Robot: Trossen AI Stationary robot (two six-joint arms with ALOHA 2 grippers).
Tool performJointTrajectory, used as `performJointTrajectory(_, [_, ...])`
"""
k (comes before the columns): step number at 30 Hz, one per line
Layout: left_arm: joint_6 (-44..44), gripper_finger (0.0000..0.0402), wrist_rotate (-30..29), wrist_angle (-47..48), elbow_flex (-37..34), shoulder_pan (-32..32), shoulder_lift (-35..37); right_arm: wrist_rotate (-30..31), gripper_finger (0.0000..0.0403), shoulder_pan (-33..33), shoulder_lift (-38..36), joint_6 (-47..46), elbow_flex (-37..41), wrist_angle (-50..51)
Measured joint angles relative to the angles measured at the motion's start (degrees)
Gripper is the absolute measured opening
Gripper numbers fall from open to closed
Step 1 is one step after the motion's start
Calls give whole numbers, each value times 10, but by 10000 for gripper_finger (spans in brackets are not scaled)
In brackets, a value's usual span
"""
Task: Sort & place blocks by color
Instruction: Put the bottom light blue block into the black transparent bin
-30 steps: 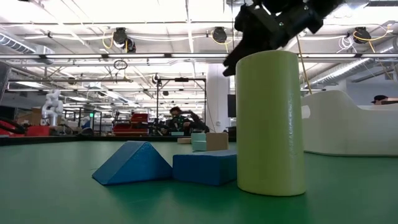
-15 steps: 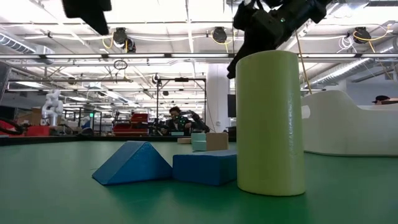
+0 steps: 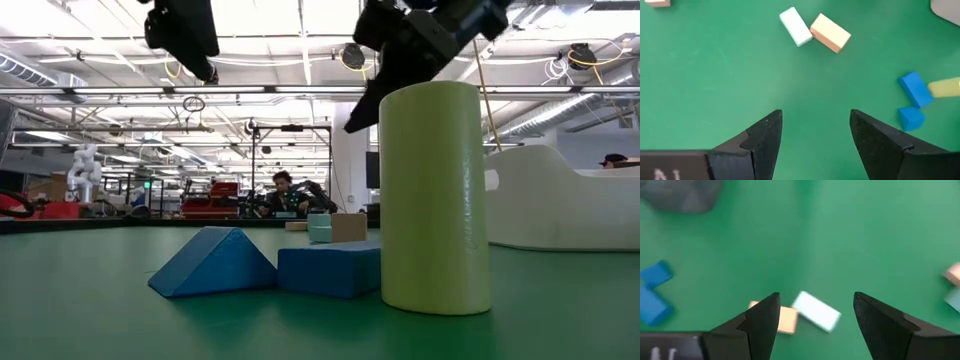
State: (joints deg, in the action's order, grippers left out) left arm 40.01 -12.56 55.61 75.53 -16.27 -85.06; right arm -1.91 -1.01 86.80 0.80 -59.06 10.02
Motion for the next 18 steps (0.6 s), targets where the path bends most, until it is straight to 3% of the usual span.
performJointTrajectory(9, [-45,234,0,11,0,12,0,-61,242,-6,79,141,-53,23])
performJointTrajectory(18, [-122,235,0,36,0,12,0,-118,215,-7,98,298,-53,27])
